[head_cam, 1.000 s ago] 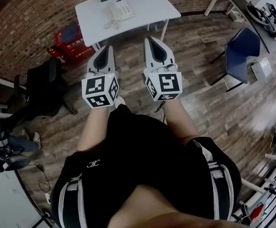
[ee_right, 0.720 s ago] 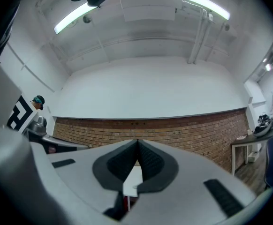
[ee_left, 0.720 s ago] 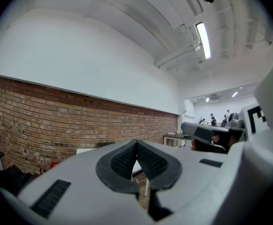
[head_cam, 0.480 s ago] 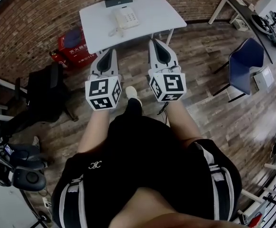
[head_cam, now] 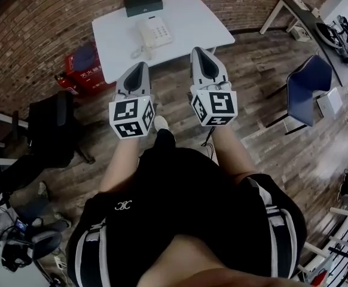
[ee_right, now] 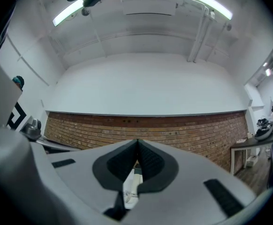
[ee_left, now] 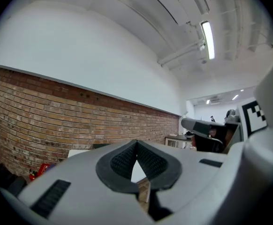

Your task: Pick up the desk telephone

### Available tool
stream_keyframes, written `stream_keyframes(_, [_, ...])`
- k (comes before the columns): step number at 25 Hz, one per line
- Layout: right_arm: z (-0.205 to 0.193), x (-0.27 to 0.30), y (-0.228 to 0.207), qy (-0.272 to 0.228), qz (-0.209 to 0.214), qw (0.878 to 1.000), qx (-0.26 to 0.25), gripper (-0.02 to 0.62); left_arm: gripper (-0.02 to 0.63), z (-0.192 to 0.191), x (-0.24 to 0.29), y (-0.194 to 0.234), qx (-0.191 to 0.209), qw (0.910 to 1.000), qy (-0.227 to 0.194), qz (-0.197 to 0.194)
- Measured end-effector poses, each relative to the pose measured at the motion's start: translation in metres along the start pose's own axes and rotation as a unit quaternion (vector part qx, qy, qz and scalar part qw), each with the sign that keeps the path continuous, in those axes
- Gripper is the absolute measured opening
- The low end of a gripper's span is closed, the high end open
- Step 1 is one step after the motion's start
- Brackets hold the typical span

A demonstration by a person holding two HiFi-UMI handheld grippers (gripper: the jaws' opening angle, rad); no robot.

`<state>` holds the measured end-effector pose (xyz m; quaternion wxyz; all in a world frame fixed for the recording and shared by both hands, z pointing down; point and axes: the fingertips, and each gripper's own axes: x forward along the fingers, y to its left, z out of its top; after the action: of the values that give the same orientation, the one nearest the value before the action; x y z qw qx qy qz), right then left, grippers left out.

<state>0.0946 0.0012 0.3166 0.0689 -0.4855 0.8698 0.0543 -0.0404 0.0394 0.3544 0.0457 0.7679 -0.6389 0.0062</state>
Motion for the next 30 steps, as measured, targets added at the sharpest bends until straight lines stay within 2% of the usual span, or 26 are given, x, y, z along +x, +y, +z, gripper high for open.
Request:
stream_keyframes(6, [-0.028,0.042,-0.020,0.018,-0.002,1.000,-0.020,-0.002,0.002,-0.017,0.048,0.016,-0.006,0.9997,0.023,0.003])
stream_keyframes(12, [-0.042,0.089,-0.039,0.031,0.005,0.999,-0.012,-0.002,0.002,-0.015,0.097,0.036,-0.010,0.9994,0.034,0.007])
stream_keyframes(23, [-0.078,0.201,-0.056,0.065,0.024,0.997,0.017,-0.002,0.002,-0.018,0.187,0.101,-0.024,0.9971,0.068,0.026])
stream_keyframes(30, [-0.109,0.272,-0.061,0.093,0.039,0.995,0.021,-0.002,0.002,-0.026,0.244,0.147,-0.057,0.9941,0.087,0.033])
